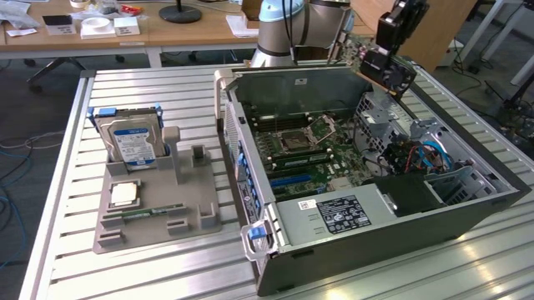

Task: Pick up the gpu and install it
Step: 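Insert the gpu into the slot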

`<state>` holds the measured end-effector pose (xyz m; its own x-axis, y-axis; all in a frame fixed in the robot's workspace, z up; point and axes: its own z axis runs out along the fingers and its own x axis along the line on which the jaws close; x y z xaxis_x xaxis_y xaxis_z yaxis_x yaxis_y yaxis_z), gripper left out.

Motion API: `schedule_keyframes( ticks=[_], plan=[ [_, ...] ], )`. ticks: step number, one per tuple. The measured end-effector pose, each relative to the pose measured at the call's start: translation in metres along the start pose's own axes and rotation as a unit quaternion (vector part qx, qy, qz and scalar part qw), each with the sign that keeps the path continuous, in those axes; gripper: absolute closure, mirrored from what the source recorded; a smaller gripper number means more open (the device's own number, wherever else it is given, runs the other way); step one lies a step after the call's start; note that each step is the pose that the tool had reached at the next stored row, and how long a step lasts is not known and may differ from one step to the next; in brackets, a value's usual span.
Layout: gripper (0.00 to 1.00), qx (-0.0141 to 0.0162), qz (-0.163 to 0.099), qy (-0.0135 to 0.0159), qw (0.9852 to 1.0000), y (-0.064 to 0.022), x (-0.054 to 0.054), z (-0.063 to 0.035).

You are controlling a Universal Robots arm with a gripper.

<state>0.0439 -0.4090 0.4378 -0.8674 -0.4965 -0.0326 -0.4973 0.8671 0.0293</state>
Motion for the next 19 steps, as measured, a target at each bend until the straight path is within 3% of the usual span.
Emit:
schedule_keyframes(
  ticks=[7, 15, 19],
  plan=[
    [0.73, -0.0011, -0.047, 0.0016, 0.9989, 0.0, 0.0, 0.0008],
    [0.73, -0.0022, -0.099, 0.0035, 0.995, 0.0, 0.0002, 0.0017],
    [0.73, -0.0023, -0.102, 0.0036, 0.9948, 0.0, 0.0002, 0.0017]
  ],
)
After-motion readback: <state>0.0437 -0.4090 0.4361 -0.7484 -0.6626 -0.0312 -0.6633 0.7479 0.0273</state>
